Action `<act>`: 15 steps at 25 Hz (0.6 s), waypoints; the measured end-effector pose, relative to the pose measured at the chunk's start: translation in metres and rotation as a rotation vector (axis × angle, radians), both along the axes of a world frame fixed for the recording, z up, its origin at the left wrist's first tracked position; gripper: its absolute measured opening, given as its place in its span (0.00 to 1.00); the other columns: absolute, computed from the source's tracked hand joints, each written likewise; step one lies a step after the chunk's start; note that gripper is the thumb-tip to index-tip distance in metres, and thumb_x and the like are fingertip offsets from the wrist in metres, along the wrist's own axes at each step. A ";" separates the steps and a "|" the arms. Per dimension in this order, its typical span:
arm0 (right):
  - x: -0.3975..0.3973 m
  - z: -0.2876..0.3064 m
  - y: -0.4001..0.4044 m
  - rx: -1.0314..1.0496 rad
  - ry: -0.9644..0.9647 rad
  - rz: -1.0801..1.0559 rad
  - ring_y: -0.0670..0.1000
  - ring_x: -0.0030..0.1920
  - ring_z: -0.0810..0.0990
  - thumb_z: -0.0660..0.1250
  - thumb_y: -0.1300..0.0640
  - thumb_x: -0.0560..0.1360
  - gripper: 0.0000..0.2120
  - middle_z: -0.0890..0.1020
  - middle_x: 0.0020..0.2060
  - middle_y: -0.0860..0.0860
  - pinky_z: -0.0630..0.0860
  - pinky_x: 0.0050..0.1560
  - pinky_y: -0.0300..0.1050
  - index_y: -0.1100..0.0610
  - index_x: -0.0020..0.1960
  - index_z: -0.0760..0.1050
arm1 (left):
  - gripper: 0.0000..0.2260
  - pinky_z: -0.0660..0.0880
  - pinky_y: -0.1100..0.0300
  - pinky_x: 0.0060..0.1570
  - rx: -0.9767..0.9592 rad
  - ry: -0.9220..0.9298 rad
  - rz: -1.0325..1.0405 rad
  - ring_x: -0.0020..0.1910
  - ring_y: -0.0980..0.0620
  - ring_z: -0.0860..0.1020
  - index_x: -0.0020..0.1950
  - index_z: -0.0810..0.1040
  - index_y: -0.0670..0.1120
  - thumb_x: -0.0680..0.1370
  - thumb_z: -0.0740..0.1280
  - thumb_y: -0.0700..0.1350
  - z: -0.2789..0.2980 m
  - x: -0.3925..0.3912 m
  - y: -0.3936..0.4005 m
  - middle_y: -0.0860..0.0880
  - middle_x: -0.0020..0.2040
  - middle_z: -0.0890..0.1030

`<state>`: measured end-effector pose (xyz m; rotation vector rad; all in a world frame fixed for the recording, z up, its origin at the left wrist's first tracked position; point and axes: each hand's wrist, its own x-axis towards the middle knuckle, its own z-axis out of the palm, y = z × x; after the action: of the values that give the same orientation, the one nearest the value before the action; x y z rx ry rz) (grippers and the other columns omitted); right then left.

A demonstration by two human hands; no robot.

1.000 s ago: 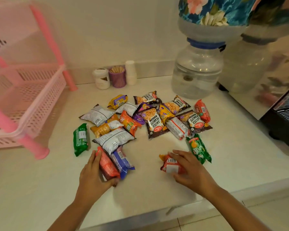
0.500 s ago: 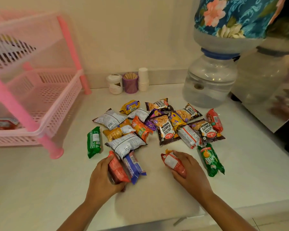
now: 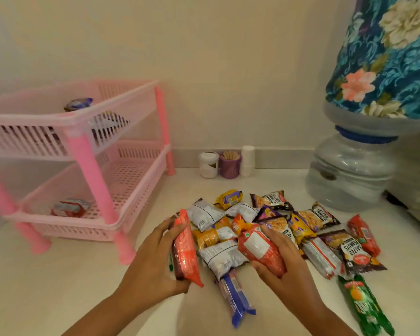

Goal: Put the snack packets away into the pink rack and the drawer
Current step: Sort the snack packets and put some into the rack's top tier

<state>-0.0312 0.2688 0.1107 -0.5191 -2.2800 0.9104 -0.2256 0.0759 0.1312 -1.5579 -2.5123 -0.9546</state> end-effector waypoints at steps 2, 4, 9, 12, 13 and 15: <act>-0.026 0.024 -0.005 0.005 0.056 0.062 0.30 0.60 0.65 0.59 0.26 0.65 0.30 0.60 0.59 0.20 0.72 0.47 0.26 0.25 0.65 0.54 | 0.47 0.64 0.54 0.64 0.044 0.105 -0.011 0.65 0.58 0.60 0.68 0.54 0.63 0.53 0.71 0.62 0.034 -0.009 -0.001 0.60 0.67 0.57; -0.053 0.050 -0.010 -0.018 0.110 0.096 0.28 0.58 0.66 0.60 0.27 0.65 0.29 0.62 0.57 0.20 0.72 0.42 0.25 0.25 0.64 0.54 | 0.46 0.62 0.53 0.63 0.124 0.187 0.033 0.63 0.61 0.57 0.69 0.54 0.64 0.55 0.72 0.61 0.069 -0.021 -0.002 0.60 0.65 0.57; -0.116 0.100 -0.017 -0.077 0.272 0.206 0.34 0.56 0.73 0.60 0.31 0.66 0.28 0.66 0.57 0.24 0.77 0.47 0.36 0.26 0.64 0.56 | 0.47 0.59 0.49 0.65 0.281 0.324 0.131 0.66 0.57 0.57 0.70 0.57 0.57 0.54 0.71 0.63 0.152 -0.059 -0.017 0.49 0.70 0.63; -0.156 0.133 -0.028 -0.137 0.383 0.289 0.33 0.57 0.73 0.62 0.36 0.71 0.23 0.69 0.59 0.31 0.75 0.51 0.32 0.33 0.64 0.60 | 0.47 0.58 0.48 0.67 0.276 0.449 0.162 0.68 0.51 0.61 0.71 0.58 0.54 0.55 0.68 0.65 0.188 -0.081 -0.031 0.47 0.70 0.64; -0.170 0.145 -0.030 -0.191 0.433 0.320 0.31 0.56 0.73 0.63 0.40 0.73 0.19 0.70 0.58 0.33 0.73 0.49 0.27 0.36 0.62 0.63 | 0.46 0.57 0.47 0.68 0.256 0.502 0.161 0.68 0.49 0.62 0.71 0.58 0.54 0.56 0.67 0.66 0.198 -0.087 -0.035 0.46 0.70 0.65; -0.198 0.172 -0.034 -0.248 0.502 0.356 0.29 0.53 0.74 0.61 0.46 0.73 0.18 0.71 0.57 0.37 0.72 0.47 0.25 0.42 0.61 0.64 | 0.45 0.57 0.45 0.69 0.214 0.593 0.161 0.67 0.49 0.62 0.70 0.59 0.53 0.56 0.65 0.66 0.213 -0.103 -0.042 0.44 0.69 0.66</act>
<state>-0.2291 0.2350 0.2829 0.0305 -1.8333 1.3366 -0.3290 0.0335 0.3442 -1.3047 -2.0109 -0.5988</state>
